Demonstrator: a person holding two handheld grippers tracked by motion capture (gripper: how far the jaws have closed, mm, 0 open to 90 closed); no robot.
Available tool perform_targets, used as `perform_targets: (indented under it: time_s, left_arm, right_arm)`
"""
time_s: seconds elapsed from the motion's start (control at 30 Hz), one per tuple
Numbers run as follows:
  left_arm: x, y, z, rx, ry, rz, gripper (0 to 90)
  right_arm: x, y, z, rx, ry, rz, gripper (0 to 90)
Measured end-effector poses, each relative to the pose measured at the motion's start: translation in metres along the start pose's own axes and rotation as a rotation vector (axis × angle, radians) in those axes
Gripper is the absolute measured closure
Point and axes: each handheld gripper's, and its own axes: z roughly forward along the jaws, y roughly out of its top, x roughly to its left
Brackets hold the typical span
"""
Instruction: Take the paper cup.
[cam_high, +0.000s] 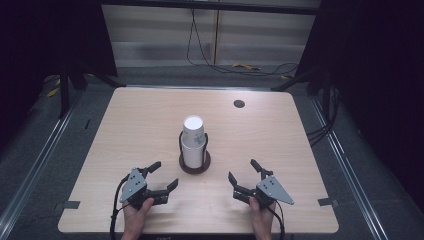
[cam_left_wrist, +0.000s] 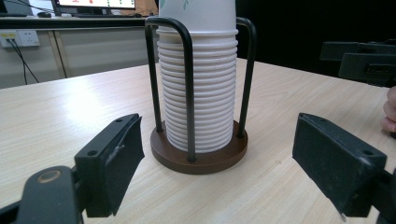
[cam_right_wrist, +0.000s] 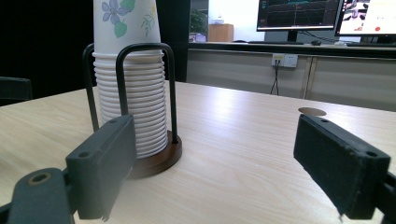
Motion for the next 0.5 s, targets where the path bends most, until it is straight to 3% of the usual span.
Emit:
perform_targets:
  time_s: [0.27,0.5]
  left_arm:
    - [0.0003,-0.0001,-0.0005,0.001,-0.001,-0.001,15.9]
    - [0.0002,-0.0001,-0.0005,0.000,-0.002,-0.003,15.9]
  right_arm:
    - [0.0003,0.0008,0.0012,0.021,-0.007,0.001,12.9]
    - [-0.0024,0.0015,0.0016,0.043,0.020,0.016,13.0]
